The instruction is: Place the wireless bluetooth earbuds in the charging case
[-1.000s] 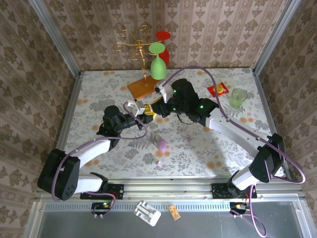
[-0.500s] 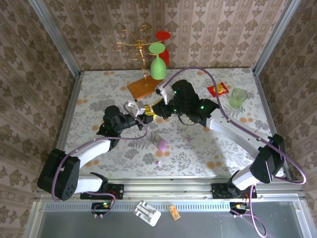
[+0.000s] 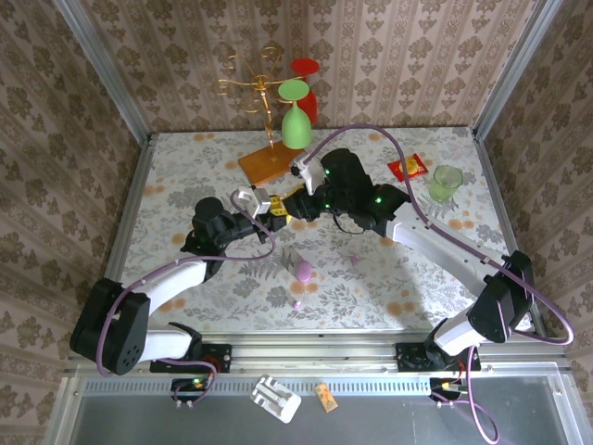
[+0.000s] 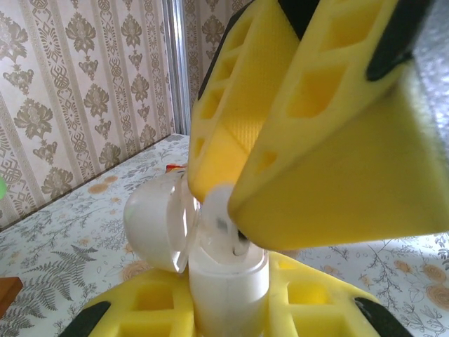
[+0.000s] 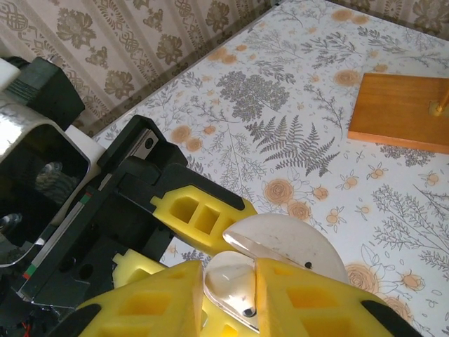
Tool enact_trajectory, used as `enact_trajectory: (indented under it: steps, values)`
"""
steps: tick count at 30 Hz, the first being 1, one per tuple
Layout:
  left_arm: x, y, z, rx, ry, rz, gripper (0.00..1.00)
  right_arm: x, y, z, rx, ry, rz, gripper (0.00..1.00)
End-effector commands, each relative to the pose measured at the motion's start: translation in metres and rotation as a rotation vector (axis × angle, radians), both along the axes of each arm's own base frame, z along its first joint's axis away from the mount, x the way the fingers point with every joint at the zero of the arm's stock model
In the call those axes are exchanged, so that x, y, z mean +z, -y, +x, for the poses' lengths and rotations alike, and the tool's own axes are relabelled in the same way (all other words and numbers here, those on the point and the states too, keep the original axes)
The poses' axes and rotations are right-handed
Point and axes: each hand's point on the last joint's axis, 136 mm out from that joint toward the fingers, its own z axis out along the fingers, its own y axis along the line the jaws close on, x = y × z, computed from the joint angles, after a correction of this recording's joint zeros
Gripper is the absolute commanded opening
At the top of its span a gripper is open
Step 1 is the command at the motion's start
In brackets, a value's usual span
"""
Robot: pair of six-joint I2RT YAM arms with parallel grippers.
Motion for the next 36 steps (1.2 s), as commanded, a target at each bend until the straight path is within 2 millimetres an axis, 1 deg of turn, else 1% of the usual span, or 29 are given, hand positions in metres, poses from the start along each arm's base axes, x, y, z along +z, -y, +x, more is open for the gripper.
enact_trajectory:
  steps: [1,4,8,13,17,19,21,23,29,31,33,36]
  values:
    - [0.030,0.004,-0.006,-0.040,0.089,-0.056,0.02,0.001,0.006,0.003,-0.037,-0.005,-0.033,0.30]
    - [0.029,0.005,-0.006,-0.042,0.085,-0.059,0.02,0.007,0.006,0.005,-0.043,0.007,-0.032,0.34]
    - [0.031,0.004,-0.006,-0.035,0.091,-0.063,0.02,0.011,0.006,0.005,-0.051,0.011,-0.019,0.45]
    - [0.025,0.002,-0.005,-0.028,0.093,-0.046,0.02,0.029,0.014,0.000,-0.069,0.043,0.038,0.53]
    - [0.020,0.001,-0.007,-0.029,0.127,-0.033,0.02,0.042,0.028,0.004,-0.121,0.058,0.103,0.62]
    - [0.019,0.002,-0.009,-0.041,0.151,-0.020,0.02,0.039,0.034,0.011,-0.157,0.045,0.122,0.65]
    - [0.019,0.004,-0.014,-0.070,0.169,-0.006,0.02,0.044,0.047,0.020,-0.209,0.018,0.136,0.67]
    - [0.019,0.004,-0.016,-0.073,0.187,0.006,0.02,0.041,0.052,0.029,-0.235,-0.015,0.120,0.67]
    - [0.021,0.003,-0.020,-0.061,0.224,0.026,0.03,0.026,0.038,0.039,-0.189,-0.052,0.076,0.67]
    - [0.022,0.003,-0.022,-0.058,0.231,0.024,0.03,0.021,0.032,0.039,-0.158,-0.077,0.058,0.68]
    - [0.022,0.002,-0.022,-0.053,0.233,0.023,0.03,0.014,0.026,0.034,-0.104,-0.099,0.040,0.69]
    - [0.023,0.002,-0.022,-0.049,0.236,0.023,0.03,0.003,0.025,0.030,-0.073,-0.117,-0.001,0.70]
